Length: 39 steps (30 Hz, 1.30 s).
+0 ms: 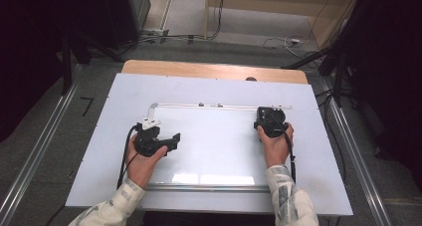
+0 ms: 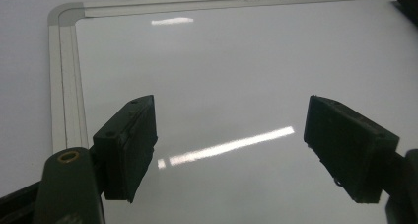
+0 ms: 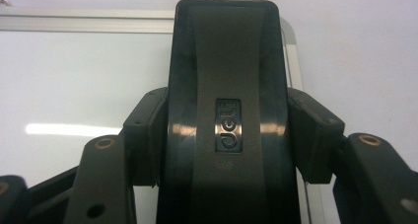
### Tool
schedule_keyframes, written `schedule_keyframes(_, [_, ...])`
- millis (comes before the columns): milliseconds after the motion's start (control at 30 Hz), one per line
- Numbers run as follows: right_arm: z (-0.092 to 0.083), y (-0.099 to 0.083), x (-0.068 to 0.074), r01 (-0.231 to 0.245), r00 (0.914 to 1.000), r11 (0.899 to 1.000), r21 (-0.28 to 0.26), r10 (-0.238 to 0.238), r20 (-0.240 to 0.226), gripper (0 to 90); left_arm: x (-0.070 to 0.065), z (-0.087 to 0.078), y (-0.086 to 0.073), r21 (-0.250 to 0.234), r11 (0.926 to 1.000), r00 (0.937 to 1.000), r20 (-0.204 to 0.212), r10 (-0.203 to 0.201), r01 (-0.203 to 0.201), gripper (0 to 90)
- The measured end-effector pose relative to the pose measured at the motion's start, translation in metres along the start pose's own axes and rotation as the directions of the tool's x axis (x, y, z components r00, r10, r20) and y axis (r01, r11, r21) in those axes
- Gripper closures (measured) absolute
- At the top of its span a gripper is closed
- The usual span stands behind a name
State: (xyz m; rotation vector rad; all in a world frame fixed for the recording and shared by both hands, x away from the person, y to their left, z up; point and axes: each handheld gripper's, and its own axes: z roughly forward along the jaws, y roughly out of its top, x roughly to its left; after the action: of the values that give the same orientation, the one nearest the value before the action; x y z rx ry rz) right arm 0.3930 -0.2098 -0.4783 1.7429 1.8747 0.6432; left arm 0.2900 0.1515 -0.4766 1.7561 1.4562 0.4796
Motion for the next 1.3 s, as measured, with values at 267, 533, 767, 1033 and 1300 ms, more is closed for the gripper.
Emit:
schedule_keyframes(267, [0.004, 0.002, -0.006, -0.014, 0.9997, 1.0, 0.006, 0.014, -0.02, 33.9, 0.0, 0.0, -0.001, 0.0, 1.0, 1.0, -0.001, -0.003, 0.003, 21.2])
schedule_keyframes(533, [-0.017, -0.008, -0.013, 0.015, 0.9936, 0.995, -0.1, -0.026, -0.11, 24.0, 0.002, -0.002, -0.001, -0.01, 0.9999, 1.0, -0.001, -0.007, 0.007, 20.5])
schedule_keyframes(767, [-0.046, -0.033, -0.029, 0.074, 0.9699, 0.984, -0.164, -0.109, -0.218, 20.4, 0.005, -0.009, -0.002, -0.032, 0.9995, 0.9999, -0.007, -0.009, 0.009, 18.3])
schedule_keyframes(1033, [-0.066, -0.051, -0.048, 0.066, 0.9597, 0.981, -0.183, -0.112, -0.258, 18.6, 0.012, -0.017, -0.005, -0.054, 0.9984, 0.9997, -0.017, -0.017, 0.016, 16.7])
schedule_keyframes(1300, [-0.077, -0.064, -0.07, 0.057, 0.9623, 0.978, -0.201, -0.108, -0.25, 17.1, 0.025, -0.028, -0.007, -0.082, 0.9963, 0.9982, -0.052, -0.031, 0.027, 16.2])
